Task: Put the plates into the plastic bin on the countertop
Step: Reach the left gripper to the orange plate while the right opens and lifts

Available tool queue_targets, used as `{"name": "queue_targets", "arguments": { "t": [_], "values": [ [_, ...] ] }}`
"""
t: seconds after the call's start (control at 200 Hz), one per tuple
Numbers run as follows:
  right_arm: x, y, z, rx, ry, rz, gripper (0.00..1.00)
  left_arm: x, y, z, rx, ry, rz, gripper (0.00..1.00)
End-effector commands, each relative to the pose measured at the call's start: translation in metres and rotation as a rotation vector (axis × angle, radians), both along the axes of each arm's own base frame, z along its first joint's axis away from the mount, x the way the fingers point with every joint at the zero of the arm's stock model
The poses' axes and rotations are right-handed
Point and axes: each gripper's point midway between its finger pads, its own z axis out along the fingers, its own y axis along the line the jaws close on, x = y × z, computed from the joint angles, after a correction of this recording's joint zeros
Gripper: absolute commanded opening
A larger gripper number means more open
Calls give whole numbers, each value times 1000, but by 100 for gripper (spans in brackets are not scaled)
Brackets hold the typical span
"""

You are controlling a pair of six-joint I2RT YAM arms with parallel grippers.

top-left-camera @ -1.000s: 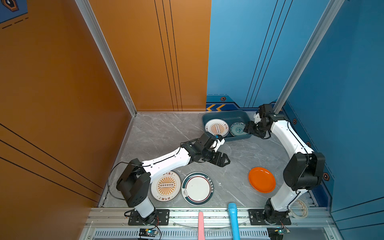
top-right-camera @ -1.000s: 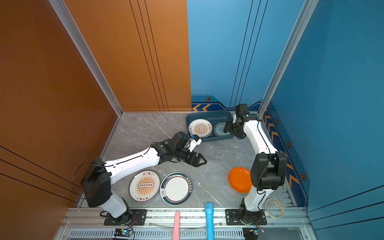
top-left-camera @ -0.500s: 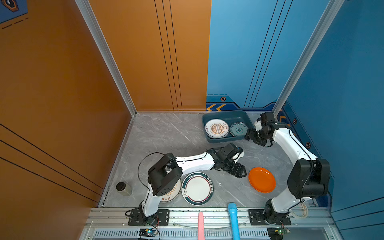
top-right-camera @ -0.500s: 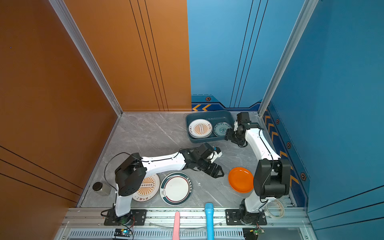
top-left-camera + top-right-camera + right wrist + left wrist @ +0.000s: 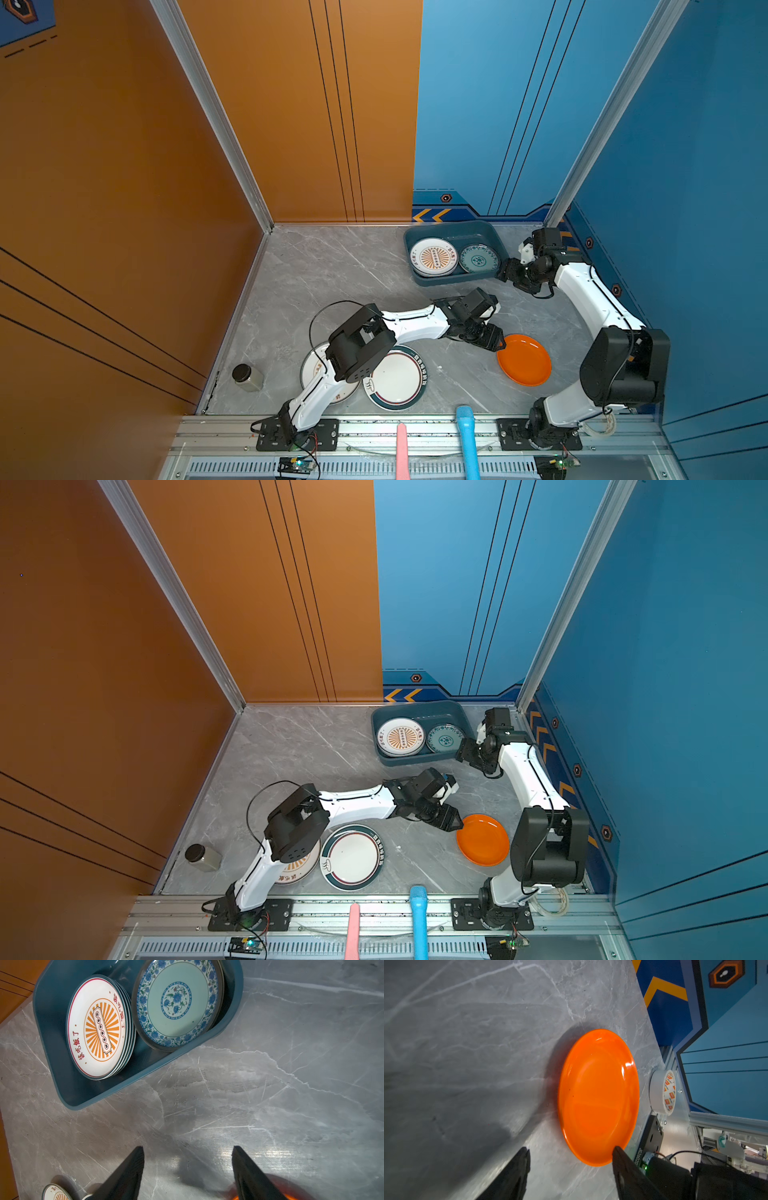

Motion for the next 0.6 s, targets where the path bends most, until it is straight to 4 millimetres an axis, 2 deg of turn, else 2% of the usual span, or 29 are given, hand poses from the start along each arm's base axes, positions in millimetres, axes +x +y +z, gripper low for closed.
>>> {"name": "queue_targets", "arguments": {
  "t": [0.0, 0.255, 0.596],
  "values": [
    [-1, 0, 5, 16, -29, 9, 69, -7, -6, -15, 42, 26, -7, 60],
    [-2, -1, 1, 25, -27, 7, 69, -10, -15, -32, 69, 51, -15, 51],
    [-3, 1, 3, 35, -32, 9, 69, -13, -14, -47, 120, 59, -34, 34]
  ]
}}
